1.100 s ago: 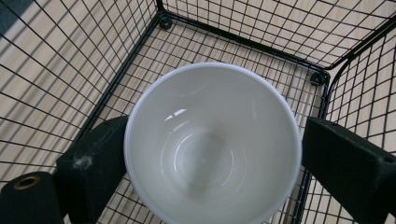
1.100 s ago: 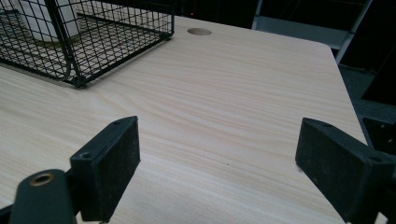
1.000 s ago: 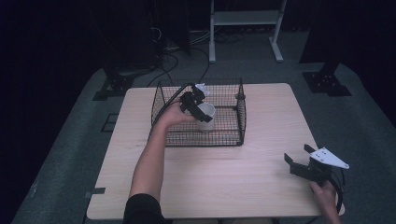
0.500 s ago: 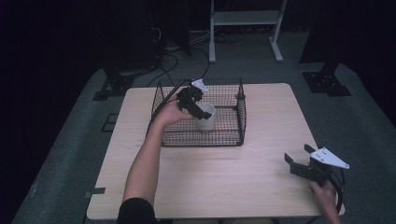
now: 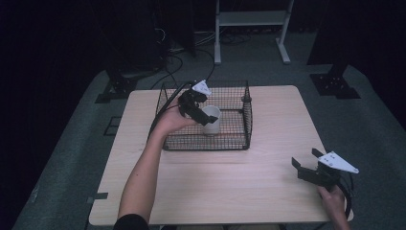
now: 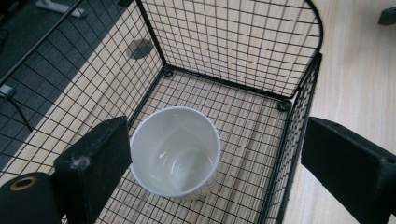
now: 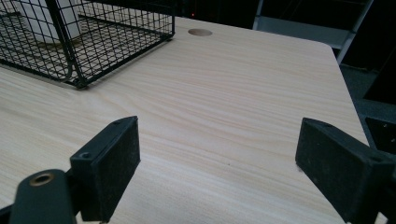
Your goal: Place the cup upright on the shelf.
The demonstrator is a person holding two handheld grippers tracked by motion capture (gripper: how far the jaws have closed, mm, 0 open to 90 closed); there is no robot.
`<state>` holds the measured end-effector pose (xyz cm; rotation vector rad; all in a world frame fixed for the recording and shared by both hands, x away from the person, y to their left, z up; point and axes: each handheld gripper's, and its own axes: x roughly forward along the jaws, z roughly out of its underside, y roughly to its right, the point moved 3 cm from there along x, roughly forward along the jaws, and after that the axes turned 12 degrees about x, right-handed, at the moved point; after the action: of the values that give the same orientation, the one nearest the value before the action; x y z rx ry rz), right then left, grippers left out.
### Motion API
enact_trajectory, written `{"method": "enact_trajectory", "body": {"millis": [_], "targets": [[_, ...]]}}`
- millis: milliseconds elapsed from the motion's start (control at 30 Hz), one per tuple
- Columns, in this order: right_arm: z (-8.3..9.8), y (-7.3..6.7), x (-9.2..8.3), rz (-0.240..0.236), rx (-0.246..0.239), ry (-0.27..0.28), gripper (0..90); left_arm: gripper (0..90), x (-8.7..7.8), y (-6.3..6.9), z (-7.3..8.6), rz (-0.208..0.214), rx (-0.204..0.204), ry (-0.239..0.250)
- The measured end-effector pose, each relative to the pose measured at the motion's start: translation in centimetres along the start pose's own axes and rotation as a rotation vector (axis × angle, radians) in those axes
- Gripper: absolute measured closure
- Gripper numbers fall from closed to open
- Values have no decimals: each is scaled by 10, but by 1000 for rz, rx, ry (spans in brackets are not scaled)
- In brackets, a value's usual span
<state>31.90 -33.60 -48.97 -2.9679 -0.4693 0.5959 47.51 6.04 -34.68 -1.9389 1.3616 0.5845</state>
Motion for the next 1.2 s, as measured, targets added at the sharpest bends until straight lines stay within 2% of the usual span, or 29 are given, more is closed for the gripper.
{"method": "enact_trajectory", "body": {"millis": [233,467,567,700,1000,1133,1200], "targets": [[0,0,0,1,1,1,130,78,-9,9,6,-19,-22,35],[0,0,0,-2,-2,0,130,78,-15,21,7,-25,-18,55],[0,0,0,-2,0,1,130,78,-19,26,6,-26,-22,86],[0,0,0,-3,-2,2,130,78,-24,33,6,-35,-11,98],[0,0,0,0,-2,2,130,78,-31,48,13,-42,-21,151],[0,0,0,-1,-3,1,130,79,-32,56,15,-47,-10,152],[0,0,0,0,-2,0,130,78,-33,58,16,-49,-17,157]]}}
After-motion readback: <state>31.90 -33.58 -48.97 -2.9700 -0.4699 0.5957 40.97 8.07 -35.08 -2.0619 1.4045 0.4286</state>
